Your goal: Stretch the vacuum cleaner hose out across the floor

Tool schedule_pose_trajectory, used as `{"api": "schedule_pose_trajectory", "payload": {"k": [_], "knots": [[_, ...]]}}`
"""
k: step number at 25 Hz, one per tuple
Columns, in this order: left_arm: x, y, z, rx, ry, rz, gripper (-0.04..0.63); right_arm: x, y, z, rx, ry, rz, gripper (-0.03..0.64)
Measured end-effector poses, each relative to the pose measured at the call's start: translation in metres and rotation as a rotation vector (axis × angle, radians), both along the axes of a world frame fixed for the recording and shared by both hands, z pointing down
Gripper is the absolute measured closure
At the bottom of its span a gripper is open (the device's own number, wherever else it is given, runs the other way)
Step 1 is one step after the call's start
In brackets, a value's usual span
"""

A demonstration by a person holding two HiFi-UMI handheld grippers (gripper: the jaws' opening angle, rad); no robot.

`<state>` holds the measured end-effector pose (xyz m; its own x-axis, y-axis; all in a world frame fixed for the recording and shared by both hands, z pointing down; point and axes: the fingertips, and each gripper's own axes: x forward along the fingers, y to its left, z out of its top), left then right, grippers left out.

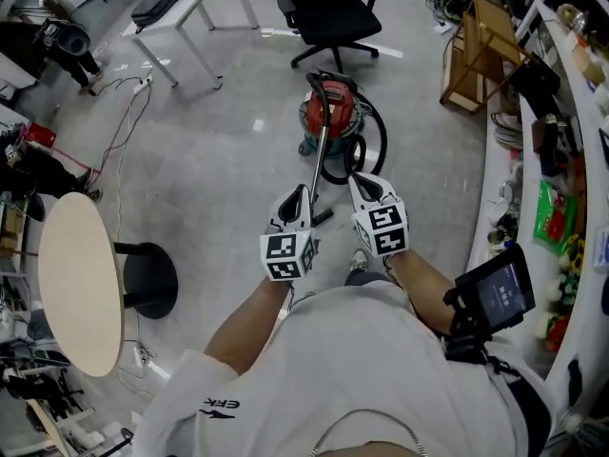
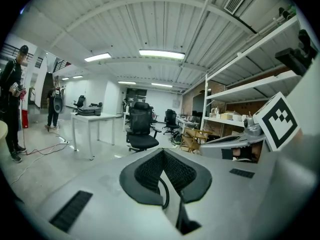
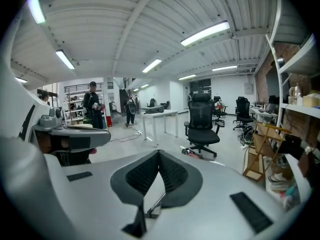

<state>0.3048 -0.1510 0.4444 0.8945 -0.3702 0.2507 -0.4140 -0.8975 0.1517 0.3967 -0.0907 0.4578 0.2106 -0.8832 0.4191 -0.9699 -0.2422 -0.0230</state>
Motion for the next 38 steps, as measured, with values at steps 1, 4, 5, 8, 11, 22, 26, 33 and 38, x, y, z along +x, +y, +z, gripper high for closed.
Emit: {"api": "schedule_pose_trajectory", "payload": {"k": [1, 4, 5, 8, 11, 22, 26, 33, 38], "knots": [[0.008, -0.003, 0.001, 0.000, -0.003, -0.010, 0.592, 0.009, -0.003, 0.002, -0.002, -0.004, -0.007, 0.615], [0.023, -0.009, 0.004, -0.002, -0.013, -0.036, 0.592, 0.027, -0.012, 0.007, -0.012, -0.016, -0.024, 0.615], [0.029, -0.011, 0.006, -0.002, -0.019, -0.043, 0.592, 0.033, -0.015, 0.008, -0.015, -0.020, -0.030, 0.615], [0.047, -0.020, 0.010, -0.007, -0.044, -0.054, 0.592, 0.054, -0.028, 0.014, -0.025, -0.041, -0.039, 0.615], [0.057, -0.036, 0.017, -0.012, -0.066, -0.058, 0.592, 0.067, -0.045, 0.022, -0.040, -0.059, -0.039, 0.615], [0.087, -0.117, 0.050, -0.062, -0.097, -0.033, 0.592, 0.101, -0.123, 0.051, -0.127, -0.064, -0.010, 0.615], [0.096, -0.143, 0.070, -0.078, -0.125, -0.023, 0.592, 0.113, -0.149, 0.063, -0.159, -0.057, -0.014, 0.615], [0.126, -0.174, 0.110, -0.093, -0.186, -0.021, 0.592, 0.151, -0.186, 0.100, -0.219, -0.077, -0.026, 0.615], [0.158, -0.191, 0.137, -0.108, -0.222, -0.043, 0.592, 0.185, -0.209, 0.132, -0.247, -0.106, -0.050, 0.615]]}}
